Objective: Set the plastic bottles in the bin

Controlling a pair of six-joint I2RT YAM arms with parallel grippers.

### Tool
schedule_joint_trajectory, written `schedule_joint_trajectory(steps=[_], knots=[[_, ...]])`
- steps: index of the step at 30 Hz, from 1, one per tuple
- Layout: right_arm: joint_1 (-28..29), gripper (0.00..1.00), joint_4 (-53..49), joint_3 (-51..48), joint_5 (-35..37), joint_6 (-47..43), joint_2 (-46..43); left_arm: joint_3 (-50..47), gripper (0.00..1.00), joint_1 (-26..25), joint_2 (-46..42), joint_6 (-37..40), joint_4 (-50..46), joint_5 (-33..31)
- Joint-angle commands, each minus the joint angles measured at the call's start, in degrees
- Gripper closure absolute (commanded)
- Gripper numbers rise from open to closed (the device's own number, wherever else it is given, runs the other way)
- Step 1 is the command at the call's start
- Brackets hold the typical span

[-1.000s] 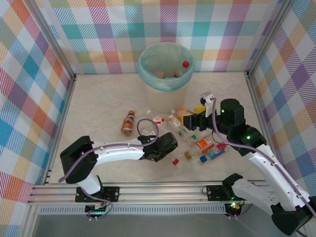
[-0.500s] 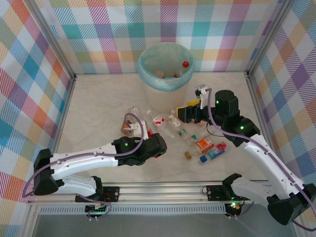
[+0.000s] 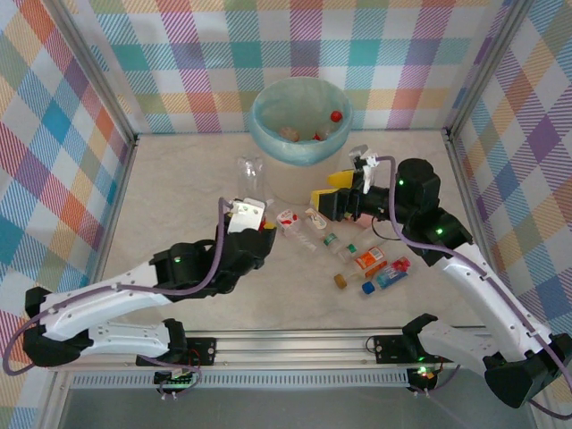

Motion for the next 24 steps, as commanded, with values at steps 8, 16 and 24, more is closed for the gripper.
schedule_joint_trajectory(steps=[8, 16, 24], knots=[[0.2, 0.22, 11.9, 1.2, -8.7, -0.9, -2.4, 0.8, 0.43, -0.3, -1.1, 26.4, 7.7, 12.5], [0.2, 0.23, 12.7, 1.0, -8.1, -2.0, -4.4, 0.1, 0.44, -0.4, -1.5, 30.7, 12.9, 18.9], [0.2, 0.23, 5.0, 5.4, -15.3, -5.9, -4.4, -0.2, 0.44, -0.4, -4.0, 34.3, 12.3, 21.4]])
